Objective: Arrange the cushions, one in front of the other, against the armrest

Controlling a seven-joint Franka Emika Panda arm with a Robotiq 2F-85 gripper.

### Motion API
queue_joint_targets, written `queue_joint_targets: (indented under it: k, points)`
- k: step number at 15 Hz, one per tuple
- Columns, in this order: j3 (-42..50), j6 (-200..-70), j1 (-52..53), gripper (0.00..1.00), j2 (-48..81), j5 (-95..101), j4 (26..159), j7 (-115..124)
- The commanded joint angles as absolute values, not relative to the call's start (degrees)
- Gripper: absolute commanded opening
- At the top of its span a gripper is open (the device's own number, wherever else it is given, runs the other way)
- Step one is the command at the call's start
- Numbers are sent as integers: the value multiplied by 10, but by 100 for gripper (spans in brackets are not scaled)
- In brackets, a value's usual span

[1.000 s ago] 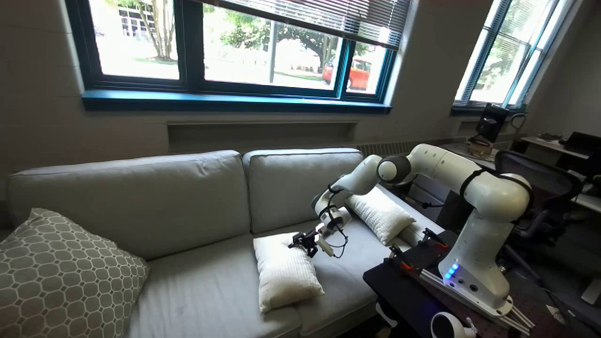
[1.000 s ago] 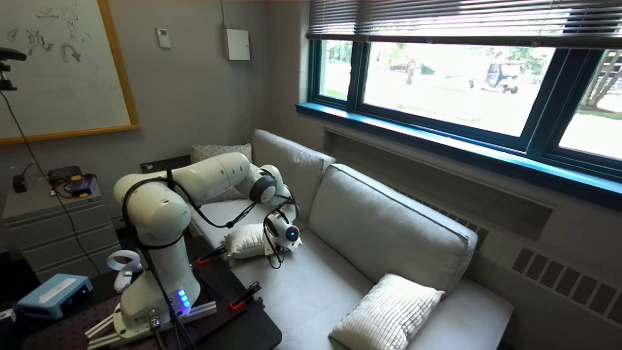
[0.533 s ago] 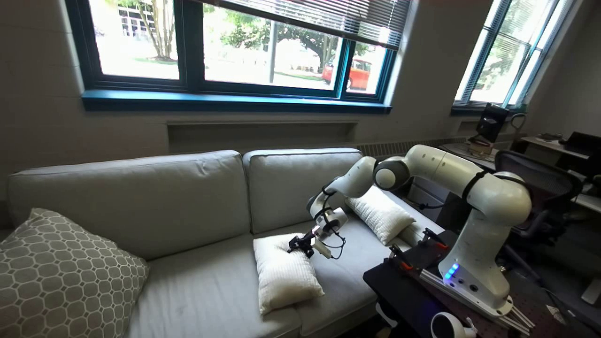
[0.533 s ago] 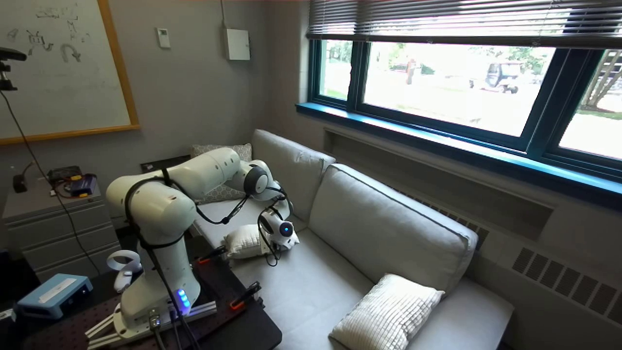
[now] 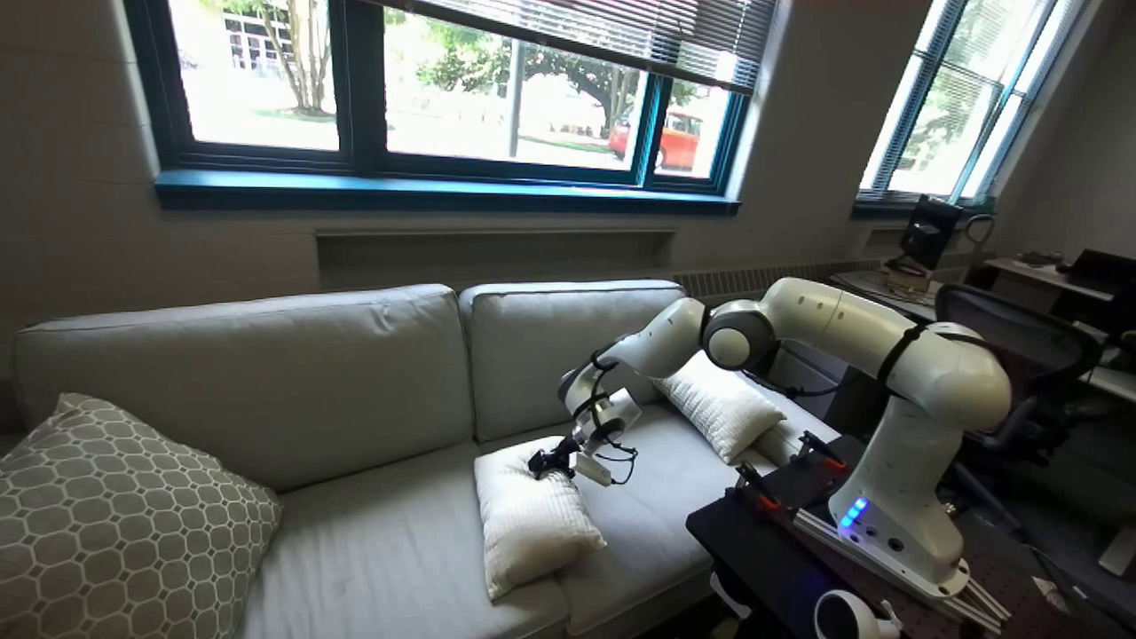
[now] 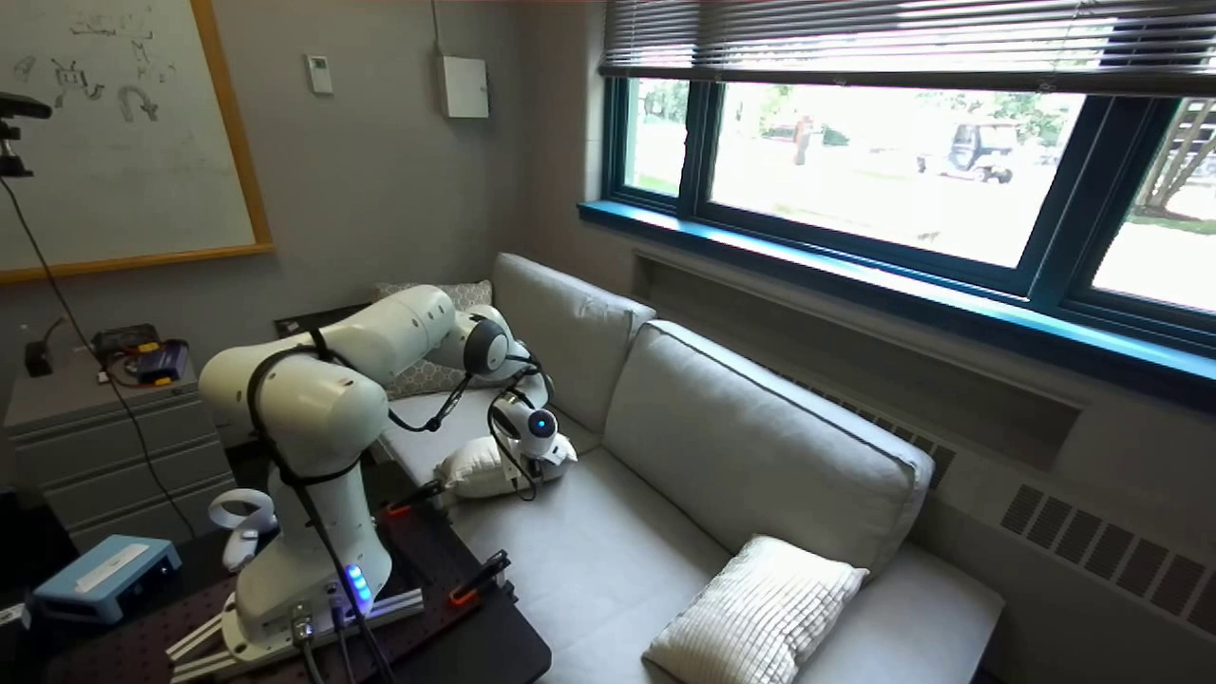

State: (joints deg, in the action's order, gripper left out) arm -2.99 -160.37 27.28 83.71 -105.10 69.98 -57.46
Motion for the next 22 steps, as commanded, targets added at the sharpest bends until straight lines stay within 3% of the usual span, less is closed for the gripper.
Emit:
queue_joint_targets:
  k: [1,7,13,14,19,22]
  points:
    - [-29,-1668,308,8,849,-1082,660,-610]
    - [6,-1735,347,8,798,-1307,657,-843]
    - [222,-1643,456,7,709,-1591,770,-1001]
    - [264,-1632,472,7,714,-1520,766,-907]
    - [388,-1565,515,7,662,-1496,872,-895]
    - [371,-1546,487,7,586,-1494,951,-976]
